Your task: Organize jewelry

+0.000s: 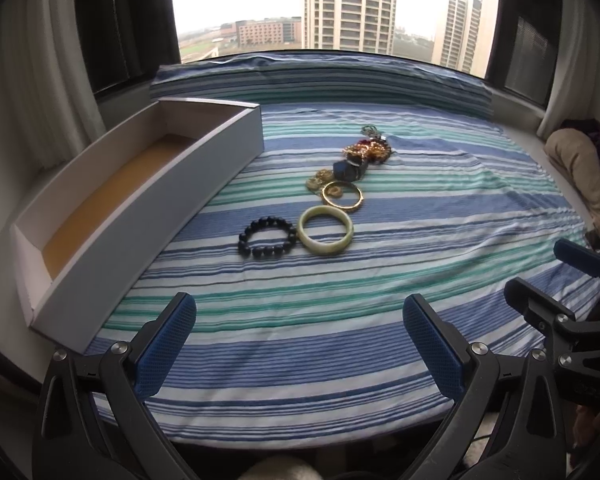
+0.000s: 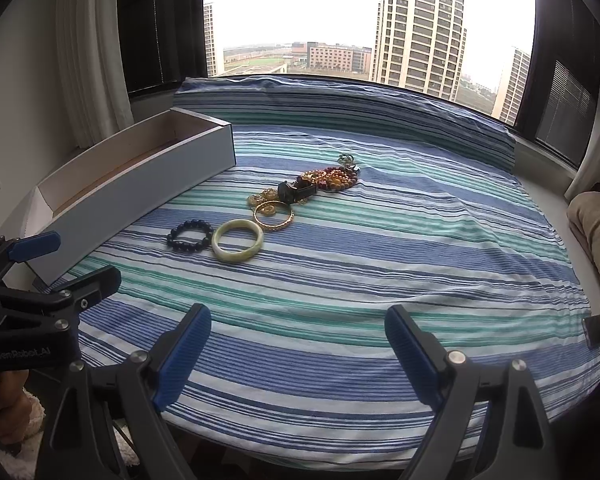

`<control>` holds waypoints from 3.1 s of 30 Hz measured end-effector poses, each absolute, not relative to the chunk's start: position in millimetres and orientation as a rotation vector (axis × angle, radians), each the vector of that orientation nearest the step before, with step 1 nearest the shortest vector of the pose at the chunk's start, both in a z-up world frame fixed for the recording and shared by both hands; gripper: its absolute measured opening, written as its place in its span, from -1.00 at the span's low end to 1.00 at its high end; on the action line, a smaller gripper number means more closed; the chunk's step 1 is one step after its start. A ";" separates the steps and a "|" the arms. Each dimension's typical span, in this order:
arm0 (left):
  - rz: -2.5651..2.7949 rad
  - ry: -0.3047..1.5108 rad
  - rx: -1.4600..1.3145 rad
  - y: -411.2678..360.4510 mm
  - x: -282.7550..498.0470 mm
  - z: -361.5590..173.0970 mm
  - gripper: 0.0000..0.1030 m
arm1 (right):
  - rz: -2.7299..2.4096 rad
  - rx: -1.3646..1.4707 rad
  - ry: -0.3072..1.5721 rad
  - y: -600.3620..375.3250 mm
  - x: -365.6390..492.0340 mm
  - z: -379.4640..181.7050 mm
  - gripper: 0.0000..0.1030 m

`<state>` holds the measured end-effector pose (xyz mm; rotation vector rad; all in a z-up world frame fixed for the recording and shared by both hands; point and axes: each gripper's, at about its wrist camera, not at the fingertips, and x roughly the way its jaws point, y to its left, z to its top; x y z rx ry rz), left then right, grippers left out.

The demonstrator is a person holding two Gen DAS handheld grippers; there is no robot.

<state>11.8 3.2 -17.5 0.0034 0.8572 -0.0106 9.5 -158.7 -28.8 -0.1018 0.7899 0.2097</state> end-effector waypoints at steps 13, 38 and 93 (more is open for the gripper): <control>0.010 0.855 -0.004 9.7 10.2 -17.5 0.99 | 0.213 -0.094 0.780 -157.3 12.0 -29.8 0.77; 0.067 0.872 -0.027 31.2 14.0 -26.1 0.99 | 0.246 -0.127 0.807 -134.8 18.4 -33.8 0.77; -0.041 1.186 -0.136 87.2 178.8 -147.7 -0.81 | 0.416 -0.007 1.018 -146.0 154.6 -83.7 0.67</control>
